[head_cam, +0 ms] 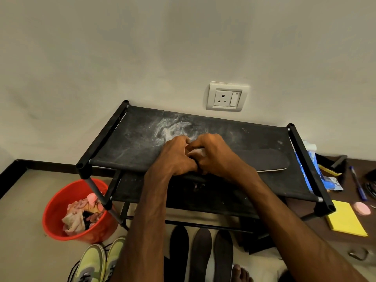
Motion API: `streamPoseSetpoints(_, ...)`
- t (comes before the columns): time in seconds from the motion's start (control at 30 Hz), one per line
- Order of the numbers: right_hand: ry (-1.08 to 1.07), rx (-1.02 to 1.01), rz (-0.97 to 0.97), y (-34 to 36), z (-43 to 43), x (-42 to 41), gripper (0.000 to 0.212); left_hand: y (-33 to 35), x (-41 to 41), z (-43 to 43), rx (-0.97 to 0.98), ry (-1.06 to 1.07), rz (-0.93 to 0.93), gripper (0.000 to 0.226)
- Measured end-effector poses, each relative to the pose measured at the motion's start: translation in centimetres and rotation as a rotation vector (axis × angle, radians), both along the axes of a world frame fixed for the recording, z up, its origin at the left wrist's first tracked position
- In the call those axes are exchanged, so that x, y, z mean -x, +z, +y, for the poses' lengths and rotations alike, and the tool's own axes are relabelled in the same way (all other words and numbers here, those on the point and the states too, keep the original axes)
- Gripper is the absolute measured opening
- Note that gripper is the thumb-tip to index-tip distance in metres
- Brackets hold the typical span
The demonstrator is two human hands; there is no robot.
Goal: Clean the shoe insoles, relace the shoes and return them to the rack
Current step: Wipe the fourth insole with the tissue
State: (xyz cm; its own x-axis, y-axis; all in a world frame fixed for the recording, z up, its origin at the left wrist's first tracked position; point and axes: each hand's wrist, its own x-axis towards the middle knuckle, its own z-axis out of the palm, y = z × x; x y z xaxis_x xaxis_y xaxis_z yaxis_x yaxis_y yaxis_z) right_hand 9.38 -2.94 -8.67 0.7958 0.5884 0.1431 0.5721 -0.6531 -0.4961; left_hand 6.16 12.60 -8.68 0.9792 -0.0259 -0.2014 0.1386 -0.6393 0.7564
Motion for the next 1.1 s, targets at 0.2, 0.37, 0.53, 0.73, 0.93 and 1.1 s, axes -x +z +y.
streamPoseSetpoints(0.2, -0.226, -0.006, -0.005, 0.0, -1.0, -1.7, 0.014, -0.3, 0.1, -0.1, 0.034, 0.006, 0.008, 0.102)
streamPoseSetpoints(0.37, -0.076, 0.011, -0.028, 0.0, -0.3, -0.8, 0.018, 0.0, 0.2, -0.1, 0.012, -0.019, 0.012, 0.092)
streamPoseSetpoints(0.53, 0.153, 0.031, -0.040, 1.2, -0.4, 0.0, 0.029, 0.6, 0.4, -0.2, -0.007, -0.077, -0.036, 0.070)
streamPoseSetpoints(0.73, 0.201, 0.073, 0.008, 2.2, -1.6, 0.4, 0.035, 0.4, 0.4, 0.0, -0.005, -0.131, -0.043, 0.056)
streamPoseSetpoints(0.93, 0.114, 0.109, 0.058, 2.5, -3.9, 0.7, 0.038, 0.9, 0.5, -0.2, -0.009, -0.145, 0.019, 0.085)
streamPoseSetpoints(1.1, 0.061, 0.129, 0.109, 3.1, -7.6, 1.2, 0.044, 1.0, 0.6, -0.2, -0.023, -0.113, 0.054, 0.088)
